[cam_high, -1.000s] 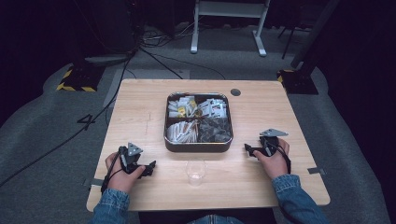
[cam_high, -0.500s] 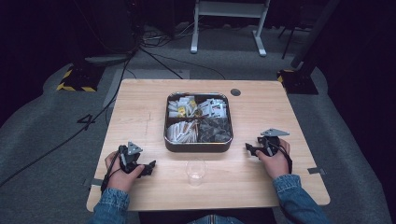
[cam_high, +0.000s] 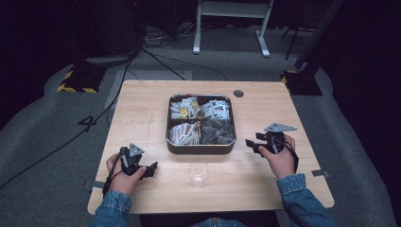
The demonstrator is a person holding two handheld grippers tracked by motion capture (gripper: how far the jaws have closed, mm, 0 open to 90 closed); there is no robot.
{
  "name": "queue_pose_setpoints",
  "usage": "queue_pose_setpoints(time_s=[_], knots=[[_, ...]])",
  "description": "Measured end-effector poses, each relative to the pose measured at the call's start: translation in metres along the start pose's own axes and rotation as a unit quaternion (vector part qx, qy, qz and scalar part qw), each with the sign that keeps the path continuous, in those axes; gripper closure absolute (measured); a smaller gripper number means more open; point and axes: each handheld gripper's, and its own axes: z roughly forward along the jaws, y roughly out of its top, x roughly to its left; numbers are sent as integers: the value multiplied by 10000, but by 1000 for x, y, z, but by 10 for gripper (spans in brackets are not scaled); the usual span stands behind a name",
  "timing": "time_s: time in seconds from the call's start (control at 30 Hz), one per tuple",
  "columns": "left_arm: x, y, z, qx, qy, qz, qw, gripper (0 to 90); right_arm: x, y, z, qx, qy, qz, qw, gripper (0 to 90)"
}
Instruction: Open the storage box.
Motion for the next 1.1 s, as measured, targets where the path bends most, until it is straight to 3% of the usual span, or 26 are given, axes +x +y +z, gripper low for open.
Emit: queue_pose_setpoints(time_s=[0.4, 0.6, 0.73, 0.9, 1.1], knots=[[0, -1, -1, 1, 32, 0, 10000, 71, 14, 31, 3, -151, 125, -116, 9997, 397], [-1, -1, -1, -2, 54, -34, 10000, 75, 30, 52, 16, -196, 428, -255, 9986, 378], [-2, -2, -2, -1, 45, -37, 10000, 75, 41, 65, 25, -201, 419, -437, 9980, 380], [-2, -2, -2, 0, 46, -37, 10000, 74, 48, 78, 43, -145, 439, -404, 9981, 376], [0, -1, -1, 19, -9, 15, 10000, 67, 57, 90, 49, -166, 544, -495, 9972, 372]])
